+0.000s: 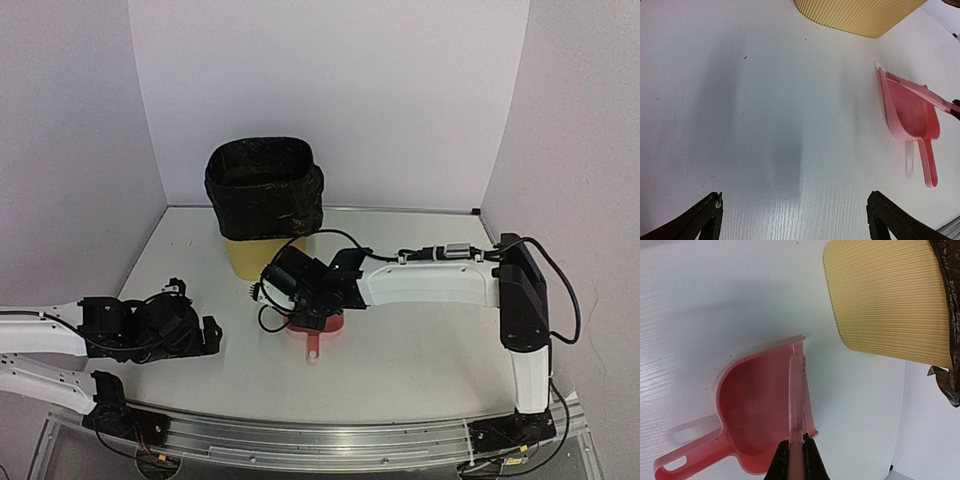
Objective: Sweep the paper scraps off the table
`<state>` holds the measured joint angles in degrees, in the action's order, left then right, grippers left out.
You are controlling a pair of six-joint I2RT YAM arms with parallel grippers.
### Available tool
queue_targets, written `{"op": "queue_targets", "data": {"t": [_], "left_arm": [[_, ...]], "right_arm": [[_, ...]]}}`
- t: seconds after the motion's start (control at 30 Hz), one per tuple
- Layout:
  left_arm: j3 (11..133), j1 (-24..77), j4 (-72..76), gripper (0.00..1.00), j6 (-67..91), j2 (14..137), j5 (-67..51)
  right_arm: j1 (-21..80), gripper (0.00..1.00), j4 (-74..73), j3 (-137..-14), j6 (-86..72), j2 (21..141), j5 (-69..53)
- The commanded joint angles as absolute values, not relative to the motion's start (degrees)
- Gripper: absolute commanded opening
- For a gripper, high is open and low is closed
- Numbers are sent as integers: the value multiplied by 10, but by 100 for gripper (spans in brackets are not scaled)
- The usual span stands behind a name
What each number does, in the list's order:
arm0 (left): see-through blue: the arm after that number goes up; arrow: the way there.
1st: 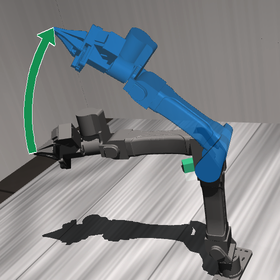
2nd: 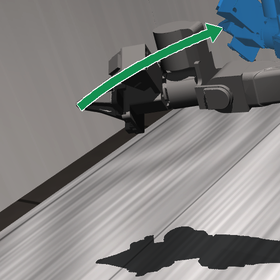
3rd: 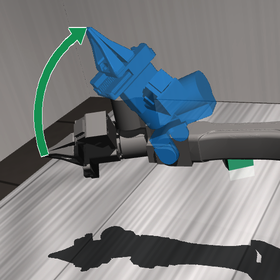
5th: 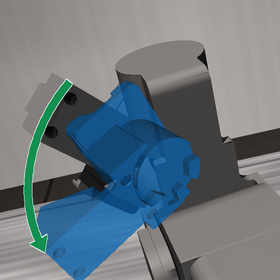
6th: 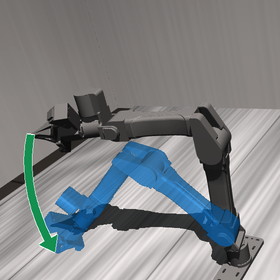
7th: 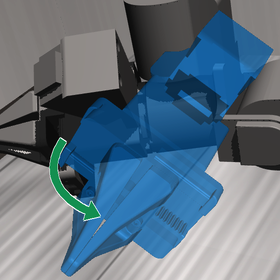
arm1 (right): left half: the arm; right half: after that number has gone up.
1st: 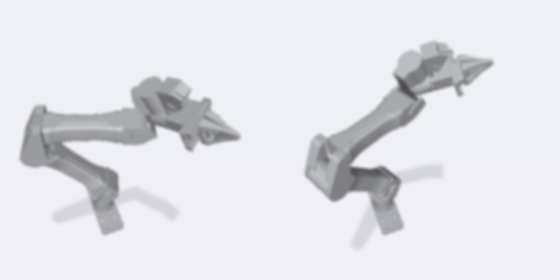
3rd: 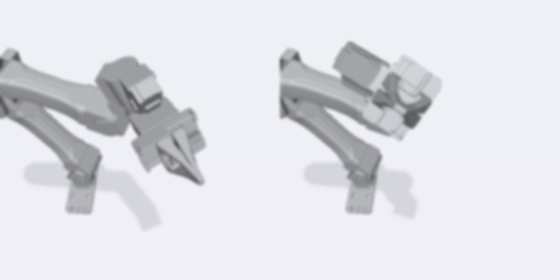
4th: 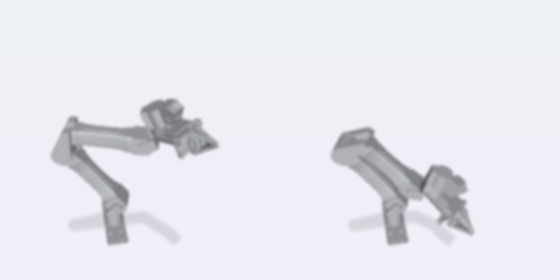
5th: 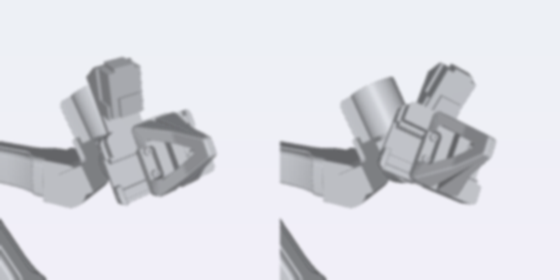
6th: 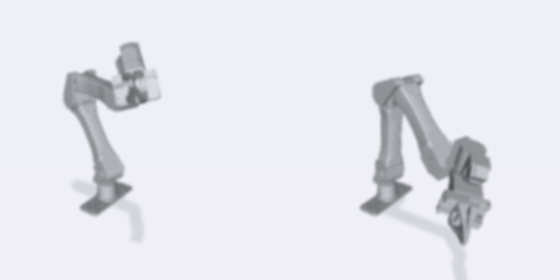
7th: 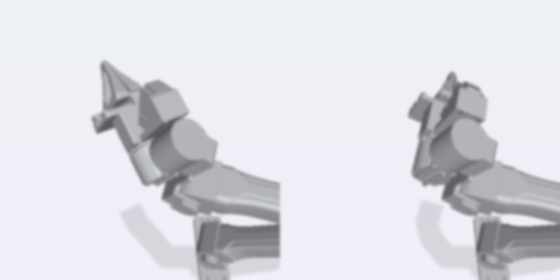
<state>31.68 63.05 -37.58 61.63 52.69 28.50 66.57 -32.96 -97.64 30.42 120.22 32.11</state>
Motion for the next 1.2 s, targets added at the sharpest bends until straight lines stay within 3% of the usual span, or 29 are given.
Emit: {"op": "queue_targets", "data": {"t": [0.0,0.27,0.77,1.17], "left_arm": [[313,628,-380,100,626,526,299],[310,628,-375,100,625,533,300],[309,628,-380,100,624,532,296],[316,628,-384,100,616,534,297]], "right_arm": [[669,0,-316,-955,303,1199,283],[678,5,-310,-921,292,1183,273],[688,22,-303,-875,269,1143,255],[697,44,-303,-848,243,1096,228]]}}
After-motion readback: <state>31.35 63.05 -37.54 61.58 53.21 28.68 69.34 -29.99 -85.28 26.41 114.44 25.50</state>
